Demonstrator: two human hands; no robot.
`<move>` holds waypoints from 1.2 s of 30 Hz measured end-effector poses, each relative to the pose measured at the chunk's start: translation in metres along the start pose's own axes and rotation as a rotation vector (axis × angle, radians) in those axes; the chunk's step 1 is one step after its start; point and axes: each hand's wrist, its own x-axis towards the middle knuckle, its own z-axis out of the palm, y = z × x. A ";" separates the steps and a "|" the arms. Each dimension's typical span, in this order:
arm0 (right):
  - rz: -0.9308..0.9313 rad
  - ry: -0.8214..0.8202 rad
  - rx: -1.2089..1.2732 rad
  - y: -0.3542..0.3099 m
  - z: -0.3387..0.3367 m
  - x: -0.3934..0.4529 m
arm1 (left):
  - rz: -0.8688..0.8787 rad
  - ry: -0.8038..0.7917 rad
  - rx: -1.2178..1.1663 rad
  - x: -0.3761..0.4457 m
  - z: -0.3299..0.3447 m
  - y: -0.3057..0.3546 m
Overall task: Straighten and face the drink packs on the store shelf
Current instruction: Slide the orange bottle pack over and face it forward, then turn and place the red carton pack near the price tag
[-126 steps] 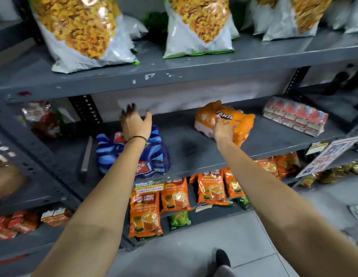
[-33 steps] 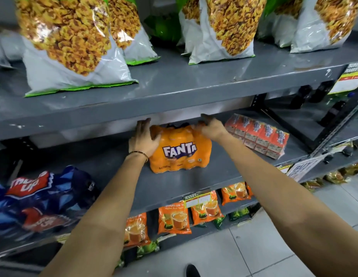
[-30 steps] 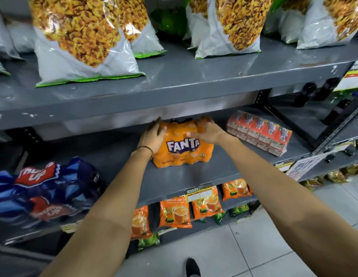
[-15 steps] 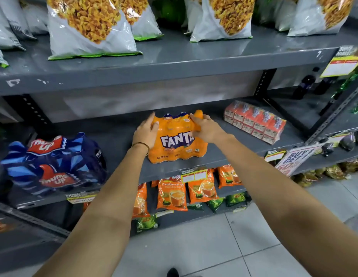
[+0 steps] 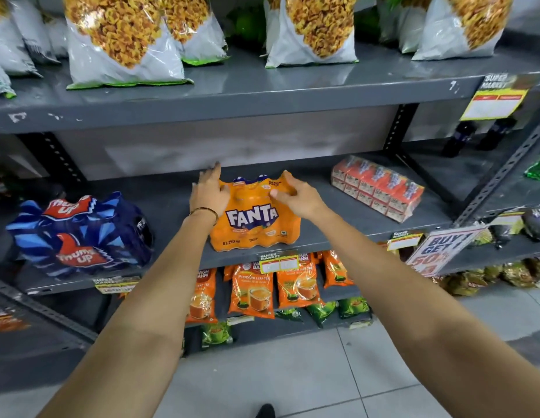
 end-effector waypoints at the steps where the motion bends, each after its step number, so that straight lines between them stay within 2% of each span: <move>1: 0.024 0.054 0.092 0.002 -0.005 -0.001 | 0.033 0.019 0.010 0.004 0.001 0.008; 4: 0.118 0.215 0.253 0.014 -0.027 0.002 | 0.097 -0.014 -0.019 0.019 0.013 0.043; 8: 0.230 0.348 0.381 0.045 -0.066 0.004 | 0.188 -0.154 -0.060 0.041 0.049 0.097; 12: 0.338 0.465 0.332 0.087 -0.106 -0.002 | 0.261 -0.355 -0.078 0.053 0.092 0.153; 16: 0.503 0.481 0.308 0.142 -0.149 0.003 | 0.206 -0.486 -0.174 0.057 0.132 0.207; 23: 0.663 0.341 0.409 0.217 -0.200 0.059 | 0.023 -0.590 -0.237 0.103 0.194 0.249; 28: 0.703 0.041 0.498 0.240 -0.226 0.082 | -0.122 -0.579 -0.233 0.138 0.225 0.257; 34: 0.771 -0.170 0.497 0.255 -0.236 0.098 | -0.140 -0.553 -0.081 0.144 0.249 0.264; 36: 0.783 -0.178 0.473 0.251 -0.235 0.097 | -0.155 -0.520 -0.068 0.144 0.251 0.263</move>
